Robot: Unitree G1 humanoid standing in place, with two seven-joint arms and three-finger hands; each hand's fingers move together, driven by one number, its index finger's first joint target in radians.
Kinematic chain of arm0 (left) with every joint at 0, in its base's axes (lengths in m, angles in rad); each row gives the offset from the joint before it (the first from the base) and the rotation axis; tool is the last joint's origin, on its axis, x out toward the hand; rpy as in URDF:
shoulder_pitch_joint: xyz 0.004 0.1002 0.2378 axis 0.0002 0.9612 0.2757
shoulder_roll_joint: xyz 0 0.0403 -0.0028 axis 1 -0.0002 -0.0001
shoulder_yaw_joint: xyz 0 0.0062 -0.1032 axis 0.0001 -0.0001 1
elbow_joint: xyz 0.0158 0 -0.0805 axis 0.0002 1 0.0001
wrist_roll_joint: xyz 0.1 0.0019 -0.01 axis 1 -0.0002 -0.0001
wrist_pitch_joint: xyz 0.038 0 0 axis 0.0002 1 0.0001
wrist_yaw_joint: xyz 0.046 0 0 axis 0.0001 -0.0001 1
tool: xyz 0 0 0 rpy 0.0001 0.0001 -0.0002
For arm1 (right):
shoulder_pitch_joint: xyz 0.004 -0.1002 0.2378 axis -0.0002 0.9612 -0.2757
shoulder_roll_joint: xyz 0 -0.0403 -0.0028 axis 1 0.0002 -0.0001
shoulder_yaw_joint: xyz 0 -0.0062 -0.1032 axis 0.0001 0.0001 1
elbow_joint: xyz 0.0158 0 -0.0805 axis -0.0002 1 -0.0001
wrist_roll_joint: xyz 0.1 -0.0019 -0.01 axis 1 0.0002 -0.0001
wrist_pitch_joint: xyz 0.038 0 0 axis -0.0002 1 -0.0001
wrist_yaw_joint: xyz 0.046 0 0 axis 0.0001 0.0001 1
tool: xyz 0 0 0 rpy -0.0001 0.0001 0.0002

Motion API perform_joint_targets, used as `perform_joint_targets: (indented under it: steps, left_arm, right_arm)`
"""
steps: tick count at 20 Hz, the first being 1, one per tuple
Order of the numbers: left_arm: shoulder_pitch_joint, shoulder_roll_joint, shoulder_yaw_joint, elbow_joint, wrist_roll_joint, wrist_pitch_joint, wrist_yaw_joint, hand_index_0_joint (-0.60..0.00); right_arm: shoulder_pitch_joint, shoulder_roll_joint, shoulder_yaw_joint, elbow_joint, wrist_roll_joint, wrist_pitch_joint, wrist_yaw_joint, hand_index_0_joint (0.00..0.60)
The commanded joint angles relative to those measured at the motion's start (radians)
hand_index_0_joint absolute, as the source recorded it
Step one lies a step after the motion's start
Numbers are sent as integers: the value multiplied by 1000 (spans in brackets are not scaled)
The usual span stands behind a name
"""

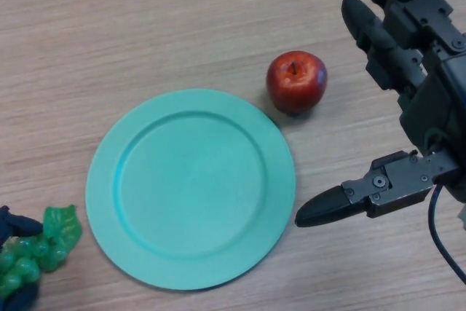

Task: Pick up the green grapes and place it on the plate

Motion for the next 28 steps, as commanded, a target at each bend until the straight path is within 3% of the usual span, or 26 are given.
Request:
perform_joint_targets:
  steps: [1,4,7,10,11,13,15,16,19,20,21,25,28]
  left_arm:
    - [7,44,159,-120,-35,-4,-42,-600]
    - [-23,5,228,-297,-199,92,-188,-600]
    - [-75,-49,274,-607,-525,346,-383,-600]
    - [-97,-69,289,-807,-629,494,-429,-600]
    - [-98,-83,263,-879,-647,512,-459,-600]
    - [-77,-91,224,-892,-582,396,-525,-600]
    - [-75,-101,220,-919,-626,405,-563,-600]
    - [-72,-101,217,-922,-628,410,-568,-551]
    - [-49,-105,181,-916,-622,381,-591,-151]
    - [-44,-106,166,-905,-622,357,-585,-51]
    - [-43,-107,154,-897,-635,346,-567,0]
    - [-31,-107,152,-874,-648,302,-549,0]
    - [-64,-107,192,-897,-712,377,-557,0]
  right_arm:
    - [-39,-19,-32,-53,43,-88,-33,0]
    - [-38,-25,-35,-53,58,-93,-46,0]
    - [-41,-36,-33,-53,78,-99,-67,0]
    - [-42,-46,-27,-53,82,-107,-81,0]
    - [-41,-47,-23,-53,82,-110,-85,0]
    - [-44,-53,-26,-53,92,-111,-92,0]
    - [-35,-62,-22,-53,90,-122,-94,0]
    - [-34,-62,-22,-53,89,-123,-94,0]
    - [-28,-60,-18,-53,77,-127,-86,0]
    - [-27,-59,-16,-53,71,-126,-82,0]
    - [-24,-59,-11,-53,65,-128,-81,0]
    - [-20,-54,8,-53,47,-128,-79,0]
    - [-21,-60,20,-53,42,-130,-85,0]
